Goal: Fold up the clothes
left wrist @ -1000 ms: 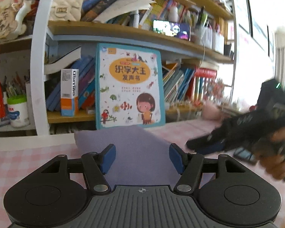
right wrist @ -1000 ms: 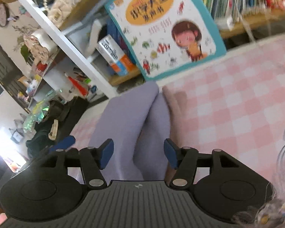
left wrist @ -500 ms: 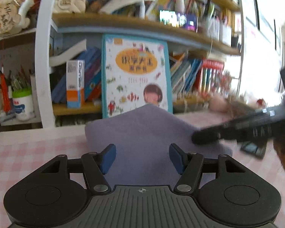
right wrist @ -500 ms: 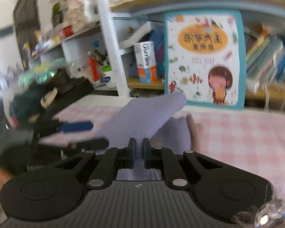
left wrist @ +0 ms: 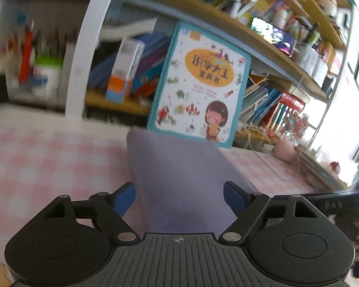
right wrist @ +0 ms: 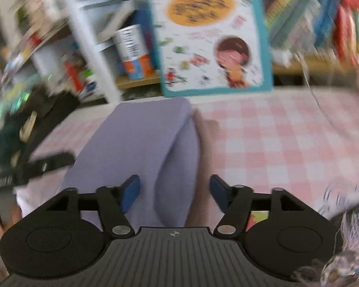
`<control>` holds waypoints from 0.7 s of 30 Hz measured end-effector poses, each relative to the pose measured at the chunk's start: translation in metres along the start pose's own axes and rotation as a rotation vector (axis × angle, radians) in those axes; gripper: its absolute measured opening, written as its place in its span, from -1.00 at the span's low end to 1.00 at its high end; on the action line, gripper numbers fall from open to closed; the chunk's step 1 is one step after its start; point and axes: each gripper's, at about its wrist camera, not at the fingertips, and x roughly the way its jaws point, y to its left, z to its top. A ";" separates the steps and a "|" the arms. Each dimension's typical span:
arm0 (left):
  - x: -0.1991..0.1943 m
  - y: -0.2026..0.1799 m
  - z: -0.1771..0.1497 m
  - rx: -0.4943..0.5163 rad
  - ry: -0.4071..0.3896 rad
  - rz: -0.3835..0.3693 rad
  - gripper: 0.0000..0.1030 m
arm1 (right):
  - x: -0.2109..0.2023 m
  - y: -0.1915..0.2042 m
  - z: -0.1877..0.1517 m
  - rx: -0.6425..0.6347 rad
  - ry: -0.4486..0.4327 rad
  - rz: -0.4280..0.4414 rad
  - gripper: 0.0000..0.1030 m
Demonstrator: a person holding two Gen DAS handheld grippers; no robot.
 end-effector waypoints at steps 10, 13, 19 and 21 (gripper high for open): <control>0.031 0.012 -0.013 -0.138 0.145 -0.095 0.59 | 0.024 -0.021 -0.005 0.196 0.074 0.134 -0.05; 0.026 0.002 -0.013 -0.082 0.144 -0.077 0.43 | 0.015 -0.012 -0.010 0.138 0.033 0.135 -0.40; 0.008 -0.025 -0.016 0.012 0.154 -0.066 0.31 | -0.018 0.015 -0.026 -0.045 -0.022 0.048 -0.54; -0.005 -0.033 -0.023 0.011 0.168 -0.078 0.31 | -0.031 0.017 -0.032 -0.066 -0.013 0.047 -0.54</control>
